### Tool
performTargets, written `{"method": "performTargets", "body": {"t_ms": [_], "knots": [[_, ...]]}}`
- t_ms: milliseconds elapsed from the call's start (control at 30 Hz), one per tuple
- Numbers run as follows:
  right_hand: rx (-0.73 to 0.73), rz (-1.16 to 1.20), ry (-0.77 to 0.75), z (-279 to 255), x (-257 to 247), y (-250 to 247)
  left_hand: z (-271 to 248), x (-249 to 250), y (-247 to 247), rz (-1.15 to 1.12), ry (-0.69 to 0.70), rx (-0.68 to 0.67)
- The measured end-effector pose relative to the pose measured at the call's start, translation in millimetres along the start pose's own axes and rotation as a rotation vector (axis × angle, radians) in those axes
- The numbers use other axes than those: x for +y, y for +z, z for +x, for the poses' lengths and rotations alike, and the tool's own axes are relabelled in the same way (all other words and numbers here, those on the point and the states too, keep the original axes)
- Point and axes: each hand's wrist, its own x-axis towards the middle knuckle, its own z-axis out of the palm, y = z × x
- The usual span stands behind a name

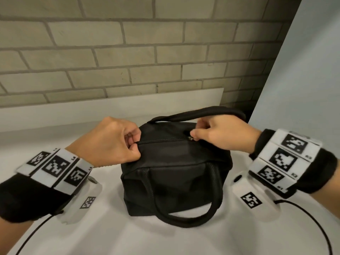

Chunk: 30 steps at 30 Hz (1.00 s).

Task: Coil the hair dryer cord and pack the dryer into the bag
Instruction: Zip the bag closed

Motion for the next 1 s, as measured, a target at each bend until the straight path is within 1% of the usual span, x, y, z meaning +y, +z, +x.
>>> {"method": "performTargets", "body": {"t_ms": [100,167,200,300,467,633,733,833,900,933,967,1000], "knots": [[-0.016,0.039,-0.051,-7.9,16.5,-10.5,1.7,1.4,0.3,0.009,-0.015,-0.021],[0.024,0.073,-0.074,-10.2,27.3,-16.8,1.7,-0.5,-0.7,0.019,-0.027,-0.024],[0.059,0.094,-0.062,-9.9,35.0,-18.5,1.1,-1.4,-1.6,0.022,-0.038,-0.02],[0.157,0.153,0.026,-7.2,64.0,-16.3,-1.3,-2.5,-3.7,0.017,-0.085,-0.009],[0.2,0.386,0.187,-7.7,105.2,9.4,-3.4,-3.2,-3.4,0.01,-0.12,0.005],[0.146,0.53,0.353,-8.8,134.6,45.9,-2.4,0.5,-2.0,0.0,-0.114,0.01],[0.076,0.578,0.395,-4.0,143.6,64.1,-2.2,2.3,-1.1,-0.015,-0.11,0.007],[0.009,0.556,0.429,1.8,143.0,69.8,-1.6,2.1,1.8,-0.002,-0.096,0.026],[-0.019,0.506,0.422,4.9,143.3,68.0,-1.7,2.9,3.5,0.017,-0.105,0.043],[-0.005,0.435,0.389,5.1,144.1,66.4,-2.6,3.6,3.7,0.021,-0.115,0.043],[0.033,0.273,0.35,0.5,140.9,62.8,-3.9,3.2,4.0,0.019,-0.121,0.045],[0.12,0.102,0.266,-5.6,137.3,58.8,-5.4,2.8,3.6,0.016,-0.135,0.044]]}}
